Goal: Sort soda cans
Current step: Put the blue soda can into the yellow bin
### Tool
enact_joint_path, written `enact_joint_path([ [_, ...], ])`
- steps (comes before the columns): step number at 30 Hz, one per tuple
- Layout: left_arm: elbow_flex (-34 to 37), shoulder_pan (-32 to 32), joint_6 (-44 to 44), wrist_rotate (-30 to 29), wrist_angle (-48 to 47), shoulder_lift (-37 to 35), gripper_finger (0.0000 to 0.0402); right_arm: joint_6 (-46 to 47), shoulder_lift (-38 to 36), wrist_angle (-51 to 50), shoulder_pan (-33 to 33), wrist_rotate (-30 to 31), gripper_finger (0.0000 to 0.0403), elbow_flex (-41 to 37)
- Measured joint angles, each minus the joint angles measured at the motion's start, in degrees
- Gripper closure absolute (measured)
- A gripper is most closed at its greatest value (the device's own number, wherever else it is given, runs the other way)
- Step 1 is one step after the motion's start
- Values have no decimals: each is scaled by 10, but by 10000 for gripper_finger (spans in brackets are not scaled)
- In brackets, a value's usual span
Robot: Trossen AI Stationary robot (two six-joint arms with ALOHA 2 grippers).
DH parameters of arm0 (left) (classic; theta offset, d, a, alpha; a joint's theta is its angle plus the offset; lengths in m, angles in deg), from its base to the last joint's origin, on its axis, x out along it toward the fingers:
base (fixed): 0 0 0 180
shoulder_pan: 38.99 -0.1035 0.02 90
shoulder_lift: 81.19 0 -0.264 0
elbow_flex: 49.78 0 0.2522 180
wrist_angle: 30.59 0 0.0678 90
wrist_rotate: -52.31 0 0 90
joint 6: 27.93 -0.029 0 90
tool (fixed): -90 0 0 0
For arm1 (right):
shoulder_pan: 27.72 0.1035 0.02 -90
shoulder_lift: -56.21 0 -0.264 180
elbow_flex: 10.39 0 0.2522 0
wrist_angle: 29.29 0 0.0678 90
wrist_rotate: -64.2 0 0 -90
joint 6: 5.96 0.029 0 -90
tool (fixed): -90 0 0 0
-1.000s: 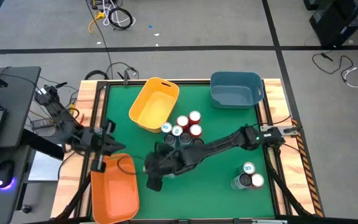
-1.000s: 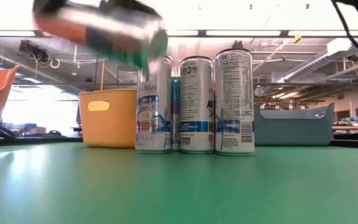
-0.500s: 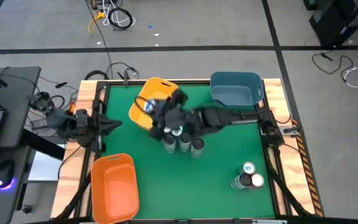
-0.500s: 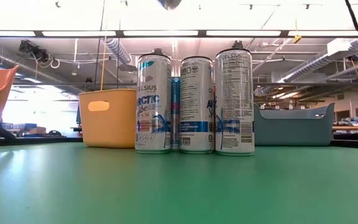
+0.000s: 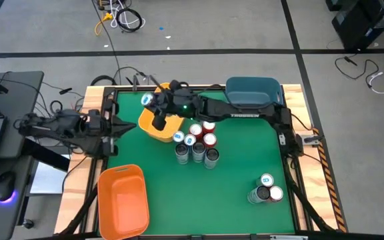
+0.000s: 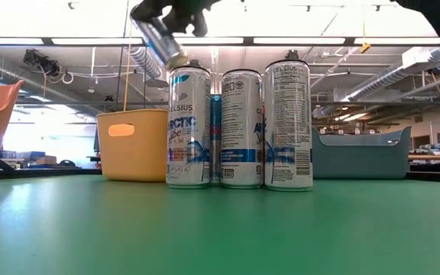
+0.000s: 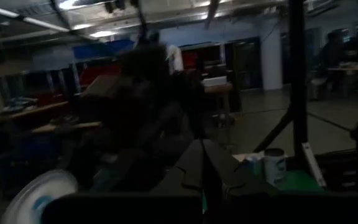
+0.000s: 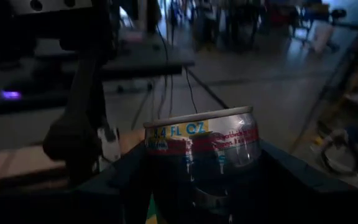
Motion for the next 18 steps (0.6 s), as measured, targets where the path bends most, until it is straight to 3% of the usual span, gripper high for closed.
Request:
enact_joint_path([
  [9,0,-175,23,192,3,14,401,16,0,363,-34,-45,173,-183],
  [18,1,-341,94,400,87,81,401,-6,-34,358,-2,-54,173,-213],
])
